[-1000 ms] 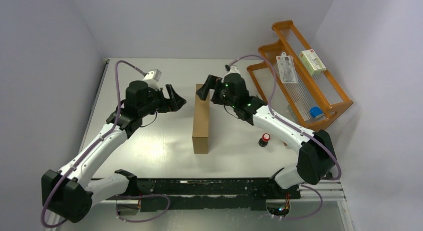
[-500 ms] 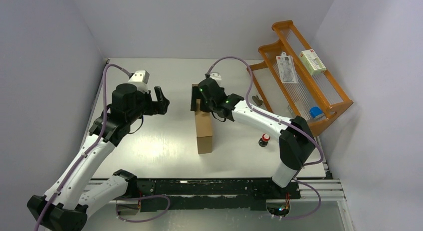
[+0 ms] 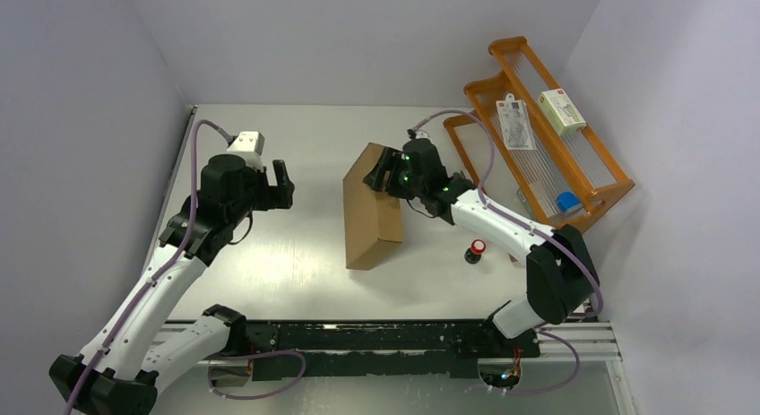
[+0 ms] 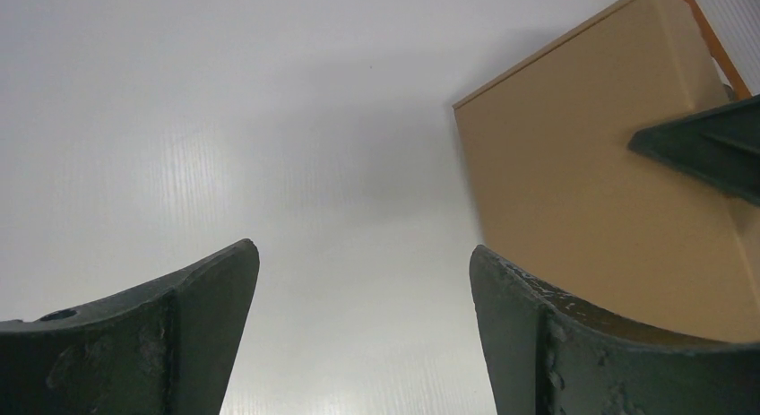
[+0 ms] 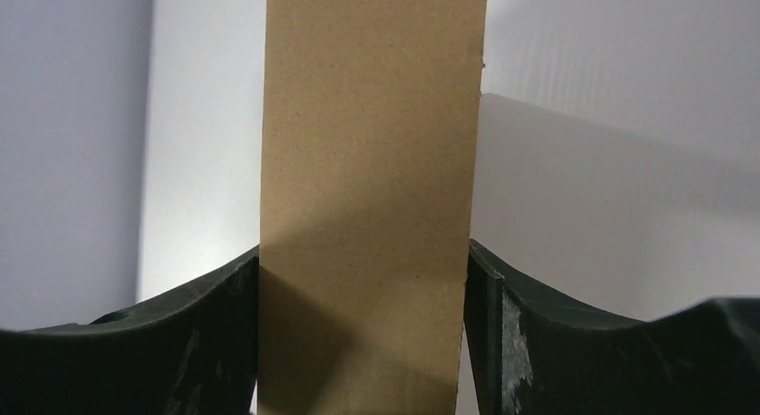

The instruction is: Fold the paper box

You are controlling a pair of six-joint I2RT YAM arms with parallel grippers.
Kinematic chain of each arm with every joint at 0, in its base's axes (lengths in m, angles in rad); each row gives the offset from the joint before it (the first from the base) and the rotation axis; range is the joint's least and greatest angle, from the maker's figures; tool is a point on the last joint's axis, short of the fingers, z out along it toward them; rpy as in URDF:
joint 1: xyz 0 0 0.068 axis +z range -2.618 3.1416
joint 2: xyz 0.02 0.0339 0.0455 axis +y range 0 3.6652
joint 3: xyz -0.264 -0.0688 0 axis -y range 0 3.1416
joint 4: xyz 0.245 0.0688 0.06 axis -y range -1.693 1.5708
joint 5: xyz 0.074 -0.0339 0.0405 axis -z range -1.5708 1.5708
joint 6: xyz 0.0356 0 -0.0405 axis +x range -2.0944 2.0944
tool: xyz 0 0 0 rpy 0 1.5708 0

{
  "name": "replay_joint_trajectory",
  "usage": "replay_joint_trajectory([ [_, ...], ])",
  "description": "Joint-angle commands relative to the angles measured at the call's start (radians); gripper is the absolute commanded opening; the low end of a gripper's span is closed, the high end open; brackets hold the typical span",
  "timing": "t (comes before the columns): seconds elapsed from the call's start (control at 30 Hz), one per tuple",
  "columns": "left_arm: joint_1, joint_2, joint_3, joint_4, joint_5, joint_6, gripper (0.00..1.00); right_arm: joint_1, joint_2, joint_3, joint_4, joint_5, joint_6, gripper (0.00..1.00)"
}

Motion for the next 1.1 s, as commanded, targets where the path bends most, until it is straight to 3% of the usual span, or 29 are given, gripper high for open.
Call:
replay_joint_trajectory([
  [0.0,0.020,-0.039,-0.019,0.004,-0.026,0.017,0.92,-0.044,-0.065,-0.135,0.357,-0.154,0.192,0.59],
  [0.2,0.062,-0.064,-0.044,0.020,-0.007,0.007,0.92,-0.048,-0.004,-0.256,0.726,-0.123,0.376,0.59],
  [0.47,0.171,-0.079,-0.083,0.047,0.091,-0.004,0.92,-0.007,0.247,-0.316,1.105,-0.065,0.576,0.57],
  [0.63,0.225,-0.083,-0.094,0.063,0.140,-0.004,0.91,0.001,0.353,-0.352,1.178,-0.052,0.598,0.61],
  [0.73,0.233,-0.081,-0.091,0.059,0.143,-0.003,0.91,-0.001,0.364,-0.392,1.171,-0.039,0.571,0.70],
  [0.93,0.239,-0.082,-0.090,0.060,0.156,0.002,0.91,-0.018,0.306,-0.442,1.005,0.003,0.461,0.99],
  [1.07,0.241,-0.085,-0.091,0.063,0.167,0.008,0.91,-0.029,0.257,-0.456,0.871,0.012,0.400,1.00],
])
